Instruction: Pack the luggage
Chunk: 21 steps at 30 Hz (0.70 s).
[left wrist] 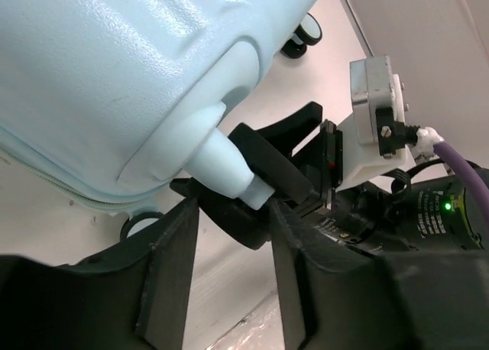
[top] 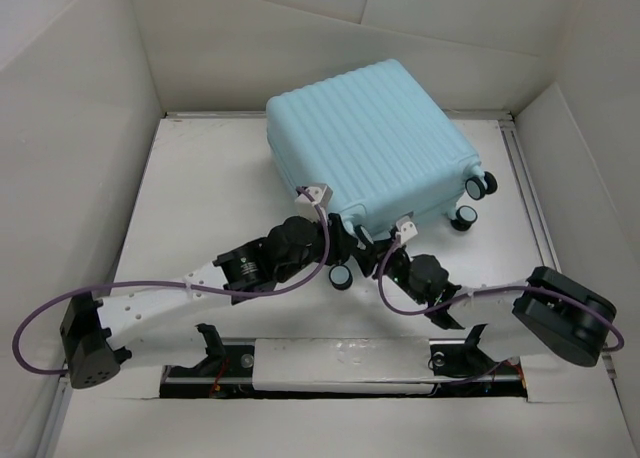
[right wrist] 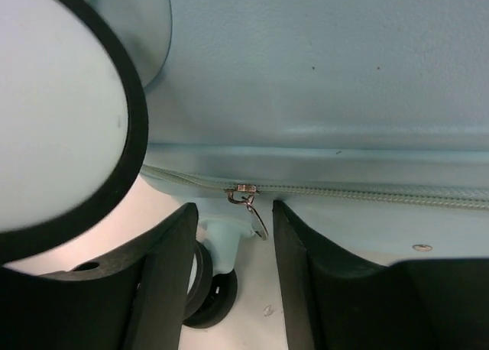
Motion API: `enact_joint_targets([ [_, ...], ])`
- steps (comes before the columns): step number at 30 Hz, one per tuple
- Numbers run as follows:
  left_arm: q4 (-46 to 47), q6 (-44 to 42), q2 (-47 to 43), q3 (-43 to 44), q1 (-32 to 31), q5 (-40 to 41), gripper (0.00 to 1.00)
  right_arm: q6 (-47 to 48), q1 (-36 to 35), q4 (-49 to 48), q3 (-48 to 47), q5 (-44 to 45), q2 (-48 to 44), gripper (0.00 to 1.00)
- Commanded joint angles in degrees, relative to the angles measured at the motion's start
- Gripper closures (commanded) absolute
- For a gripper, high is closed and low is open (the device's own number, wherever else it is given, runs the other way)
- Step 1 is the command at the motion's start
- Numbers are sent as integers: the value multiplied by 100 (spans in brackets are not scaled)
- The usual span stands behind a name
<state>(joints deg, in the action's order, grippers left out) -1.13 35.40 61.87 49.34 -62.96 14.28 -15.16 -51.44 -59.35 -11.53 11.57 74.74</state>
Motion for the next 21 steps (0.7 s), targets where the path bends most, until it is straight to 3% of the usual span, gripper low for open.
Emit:
enact_joint_targets([
  [1,341,-15,89,251,-6,-180,64,206,38,-971,-113,38,303,54],
  [3,411,-15,150,190,46,-180,70,285,38,-1235,-113,38,357,69],
  [4,411,-15,229,190,108,-241,74,285,38,-1498,-52,38,427,83],
  [8,534,-86,282,190,179,-242,82,215,-23,-1894,116,284,427,100],
  [14,886,-138,588,260,179,-294,91,-118,-857,-1949,256,967,234,100],
  [21,851,-138,1133,1163,179,-505,93,-66,-2501,-1501,-725,2267,1093,100],
])
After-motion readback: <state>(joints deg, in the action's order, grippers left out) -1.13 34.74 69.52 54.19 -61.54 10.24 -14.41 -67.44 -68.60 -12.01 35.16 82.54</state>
